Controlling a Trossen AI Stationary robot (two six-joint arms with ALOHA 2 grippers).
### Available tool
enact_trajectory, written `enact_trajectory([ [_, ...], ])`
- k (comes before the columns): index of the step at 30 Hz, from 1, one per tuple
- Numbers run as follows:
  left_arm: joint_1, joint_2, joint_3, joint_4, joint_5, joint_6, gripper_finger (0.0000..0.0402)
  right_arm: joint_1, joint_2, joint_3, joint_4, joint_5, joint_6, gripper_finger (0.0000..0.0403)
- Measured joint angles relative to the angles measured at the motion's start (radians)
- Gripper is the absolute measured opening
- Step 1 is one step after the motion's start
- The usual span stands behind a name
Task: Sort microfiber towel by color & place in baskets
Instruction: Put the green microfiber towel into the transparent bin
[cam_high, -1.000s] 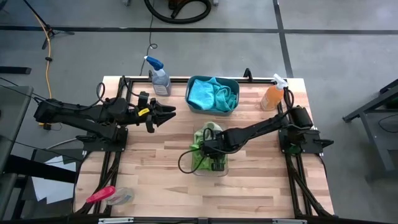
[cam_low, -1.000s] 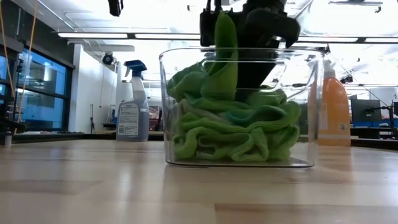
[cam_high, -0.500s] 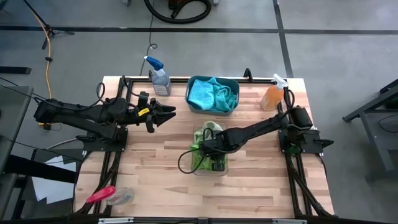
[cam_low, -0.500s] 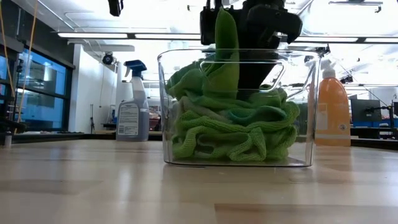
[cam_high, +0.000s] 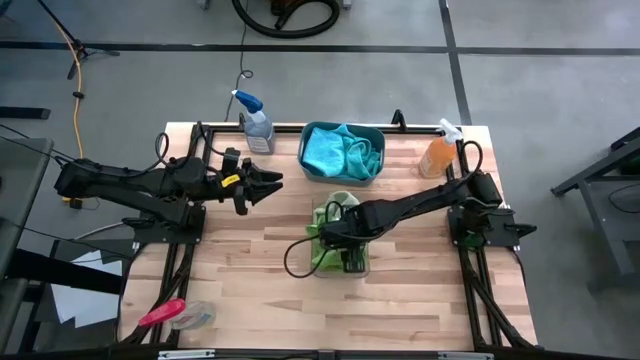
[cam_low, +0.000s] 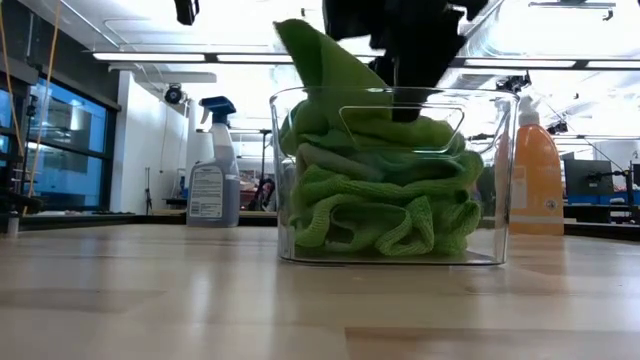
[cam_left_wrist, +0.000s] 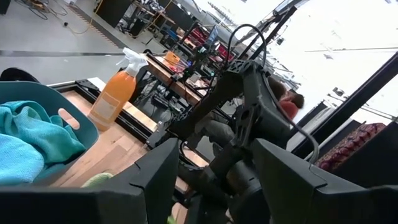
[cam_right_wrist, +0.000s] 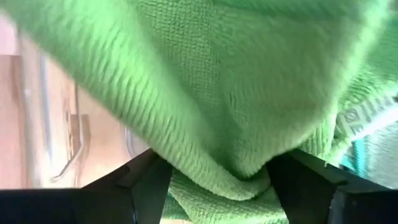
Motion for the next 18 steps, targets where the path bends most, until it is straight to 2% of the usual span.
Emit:
enact_trajectory([
  [18,0.000,0.000,0.000,0.000,0.026,0.026,0.0198,0.000,-0.001,0.136,-0.207,0.005,-0.072,0.0261],
])
